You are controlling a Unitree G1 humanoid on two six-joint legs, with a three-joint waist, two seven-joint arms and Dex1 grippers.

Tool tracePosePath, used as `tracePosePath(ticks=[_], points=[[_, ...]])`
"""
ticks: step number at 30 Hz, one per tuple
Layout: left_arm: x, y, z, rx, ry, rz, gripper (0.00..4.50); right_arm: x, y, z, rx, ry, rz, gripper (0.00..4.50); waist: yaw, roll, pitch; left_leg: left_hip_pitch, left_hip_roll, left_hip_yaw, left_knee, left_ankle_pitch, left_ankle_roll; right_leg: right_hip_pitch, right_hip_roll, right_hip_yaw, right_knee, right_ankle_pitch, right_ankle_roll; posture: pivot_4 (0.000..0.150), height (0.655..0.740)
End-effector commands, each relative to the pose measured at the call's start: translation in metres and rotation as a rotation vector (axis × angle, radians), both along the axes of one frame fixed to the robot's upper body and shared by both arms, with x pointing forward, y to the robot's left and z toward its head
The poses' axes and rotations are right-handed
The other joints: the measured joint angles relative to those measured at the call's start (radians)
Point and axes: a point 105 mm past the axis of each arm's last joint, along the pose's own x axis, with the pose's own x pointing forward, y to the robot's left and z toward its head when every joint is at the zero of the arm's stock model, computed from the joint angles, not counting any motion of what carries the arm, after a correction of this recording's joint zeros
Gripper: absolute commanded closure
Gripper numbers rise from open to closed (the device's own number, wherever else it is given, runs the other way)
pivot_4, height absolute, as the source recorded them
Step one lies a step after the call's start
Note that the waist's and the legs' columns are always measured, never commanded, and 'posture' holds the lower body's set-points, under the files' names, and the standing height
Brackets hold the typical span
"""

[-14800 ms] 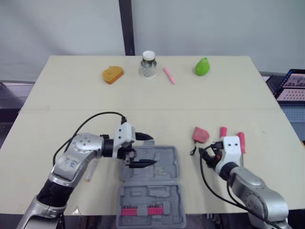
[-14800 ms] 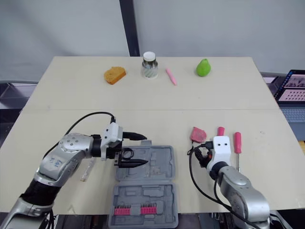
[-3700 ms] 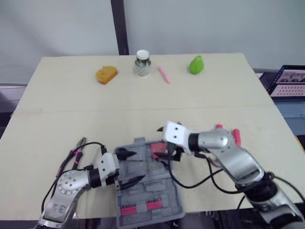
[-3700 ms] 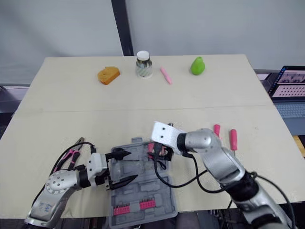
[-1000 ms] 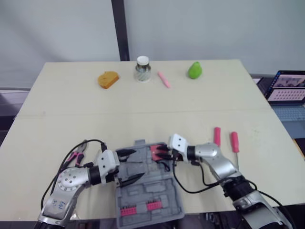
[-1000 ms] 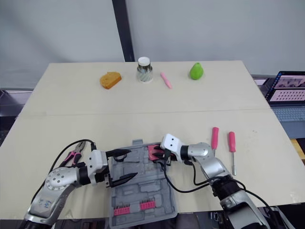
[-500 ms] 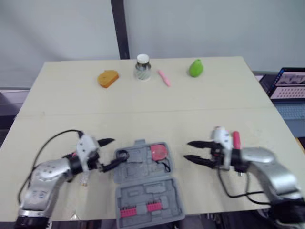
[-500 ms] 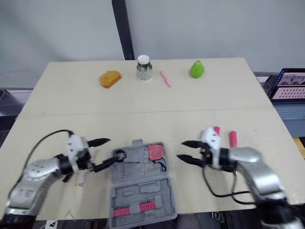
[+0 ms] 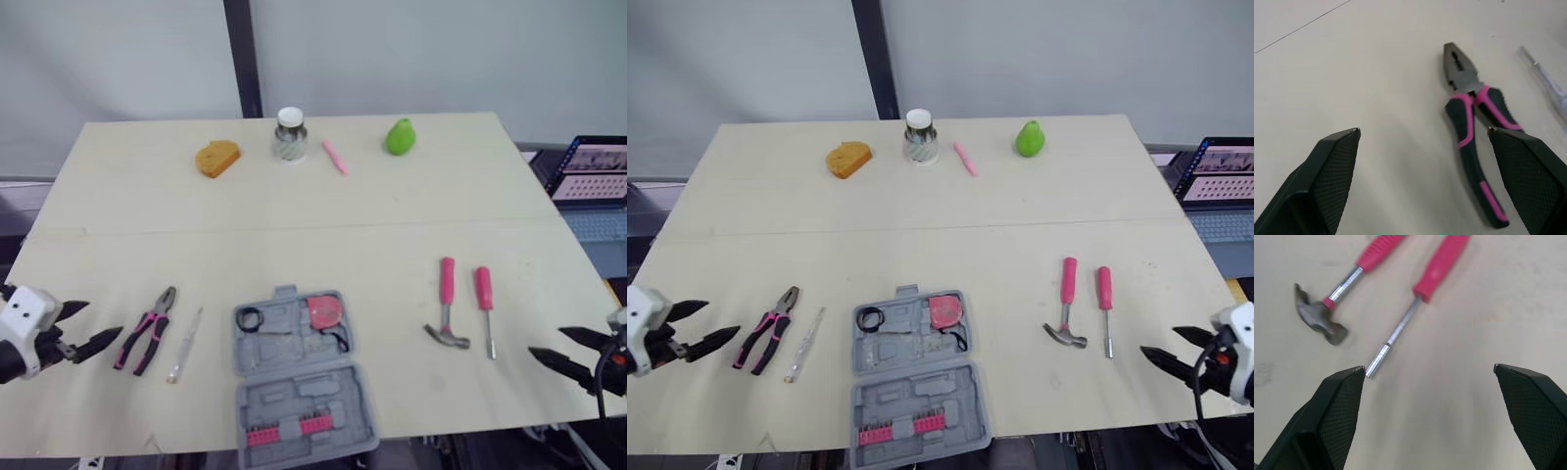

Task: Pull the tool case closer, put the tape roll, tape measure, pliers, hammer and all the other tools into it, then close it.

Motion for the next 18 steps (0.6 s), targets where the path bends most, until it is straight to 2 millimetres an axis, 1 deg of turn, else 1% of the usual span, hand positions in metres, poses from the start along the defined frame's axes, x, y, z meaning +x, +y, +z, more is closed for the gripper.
tracePosePath(ticks=[1, 8, 18], points=[[-0.008, 0.016, 0.003, 0.027, -0.018, 0.046, 0.0, -0.001, -0.022, 0.003, -0.052, -0.029, -0.057, 0.05, -0.001, 0.0, 0.0, 0.0, 0.0, 0.001, 0.0, 0.0, 0.0, -0.001, 0.0, 0.001, 0.001, 0.0, 0.0, 0.15, 0.74], [-0.013, 0.02, -0.002, 0.023, -0.021, 0.078, 0.0, 0.0, -0.033, -0.007, -0.065, -0.024, -0.068, 0.05, -0.001, -0.001, 0.001, 0.0, 0.002, 0.008, 0.0, 0.0, 0.0, -0.009, 0.0, 0.005, 0.007, 0.0, 0.0, 0.15, 0.74], [-0.019, 0.021, -0.002, 0.032, -0.019, 0.088, 0.0, 0.009, -0.031, -0.006, -0.064, -0.047, -0.036, 0.05, -0.009, -0.001, 0.001, 0.002, 0.007, 0.017, 0.0, -0.002, -0.001, -0.012, 0.0, 0.006, 0.009, 0.0, -0.001, 0.15, 0.74]])
